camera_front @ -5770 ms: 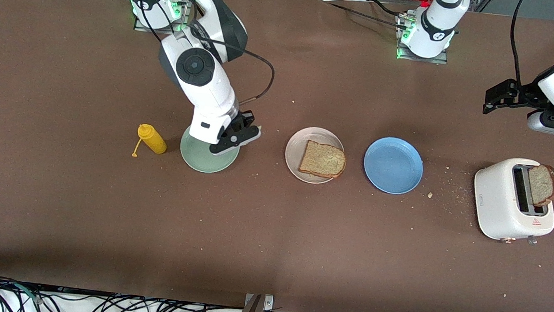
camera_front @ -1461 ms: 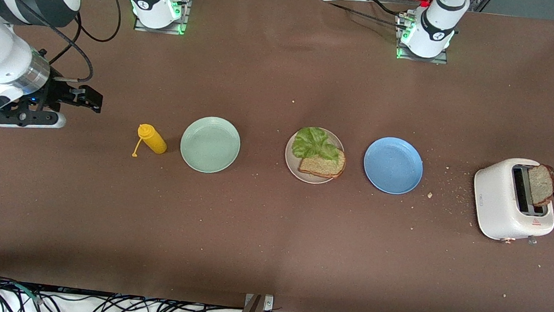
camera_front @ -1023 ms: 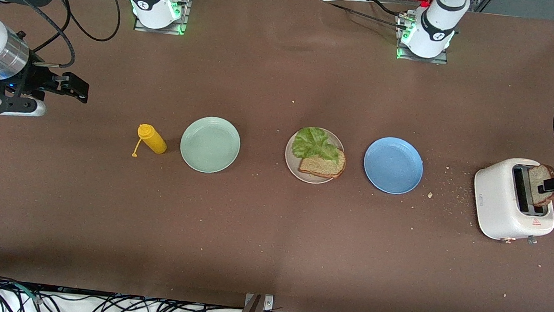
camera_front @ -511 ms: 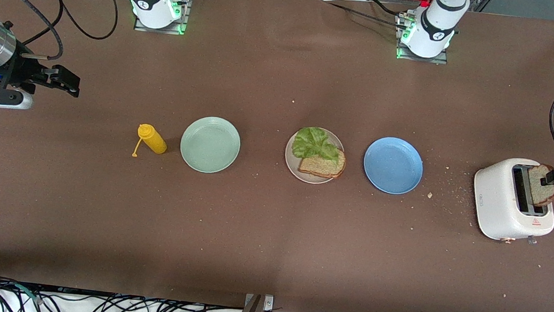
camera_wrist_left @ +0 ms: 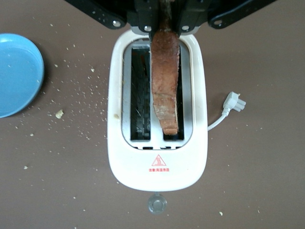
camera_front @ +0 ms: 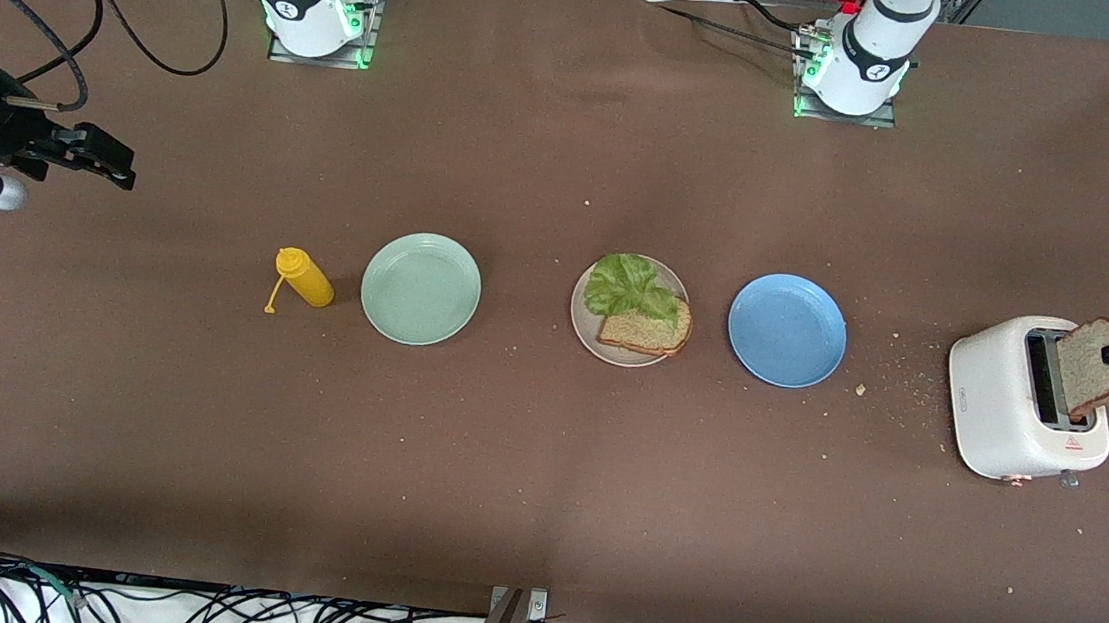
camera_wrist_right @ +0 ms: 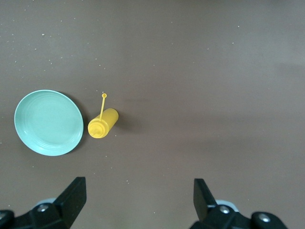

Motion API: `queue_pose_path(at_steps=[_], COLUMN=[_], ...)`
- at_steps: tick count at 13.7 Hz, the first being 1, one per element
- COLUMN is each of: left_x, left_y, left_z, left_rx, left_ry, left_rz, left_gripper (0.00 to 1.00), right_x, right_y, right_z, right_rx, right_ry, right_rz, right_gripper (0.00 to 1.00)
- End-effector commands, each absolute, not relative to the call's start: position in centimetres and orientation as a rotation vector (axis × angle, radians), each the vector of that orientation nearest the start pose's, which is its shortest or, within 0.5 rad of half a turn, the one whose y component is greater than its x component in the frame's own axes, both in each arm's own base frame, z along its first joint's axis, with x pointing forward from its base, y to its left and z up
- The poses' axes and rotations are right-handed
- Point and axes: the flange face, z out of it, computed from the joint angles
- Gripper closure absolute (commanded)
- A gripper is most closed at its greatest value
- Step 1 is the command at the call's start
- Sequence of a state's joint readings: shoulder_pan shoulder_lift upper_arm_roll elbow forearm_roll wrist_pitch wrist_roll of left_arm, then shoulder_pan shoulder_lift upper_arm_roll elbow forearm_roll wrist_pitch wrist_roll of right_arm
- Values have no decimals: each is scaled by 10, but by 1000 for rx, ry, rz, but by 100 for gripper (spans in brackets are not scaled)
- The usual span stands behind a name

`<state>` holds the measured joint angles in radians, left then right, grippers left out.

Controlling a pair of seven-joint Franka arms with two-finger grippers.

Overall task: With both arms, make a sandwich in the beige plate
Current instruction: 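Grasp the bread slice in the toaster with the left gripper, then lift the bread slice out of the toaster with the left gripper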

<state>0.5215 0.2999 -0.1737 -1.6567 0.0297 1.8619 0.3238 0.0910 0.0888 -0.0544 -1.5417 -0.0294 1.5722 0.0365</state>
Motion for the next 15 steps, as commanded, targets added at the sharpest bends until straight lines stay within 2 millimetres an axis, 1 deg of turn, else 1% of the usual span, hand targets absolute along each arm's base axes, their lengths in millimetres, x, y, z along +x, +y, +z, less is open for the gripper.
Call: queue_pose_path(at_steps=[1,2,3,4,5,6,7,8,10,11,13,14,15], left_x=[584,582,581,581,580,582,584,587,591,592,597,597,597], left_y=[206,201,188,176,160,137,114,93,55,36,-5,-31,-58], left_z=[471,482,493,508,520,528,533,534,530,529,518,516,511], left_rx=[-3156,-3151,-3148,-3153,-3165,-3171,-3172,-3179,-3218,-3261,-3335,-3378,-3426], left_ry=[40,51,84,115,157,213,278,332,411,397,344,300,284], left_rz=[116,103,106,132,202,248,264,262,275,279,328,358,407], left_gripper=[100,100,100,100,100,100,100,100,100,100,100,100,100], right_x=[576,576,573,570,569,569,568,568,567,567,568,567,567], right_y=[10,9,9,9,9,8,3,-7,-11,-11,-11,-11,-11], right_z=[600,601,604,603,605,606,607,606,605,605,604,605,605], right_rx=[-3160,-3161,-3161,-3160,-3160,-3161,-3161,-3153,-3153,-3154,-3154,-3156,-3157], right_ry=[-15,-22,-20,-15,-15,-15,-6,21,-7,-5,-3,-3,-3], right_rz=[60,46,24,31,21,21,24,29,39,37,39,37,37], right_gripper=[0,0,0,0,0,0,0,0,0,0,0,0,0])
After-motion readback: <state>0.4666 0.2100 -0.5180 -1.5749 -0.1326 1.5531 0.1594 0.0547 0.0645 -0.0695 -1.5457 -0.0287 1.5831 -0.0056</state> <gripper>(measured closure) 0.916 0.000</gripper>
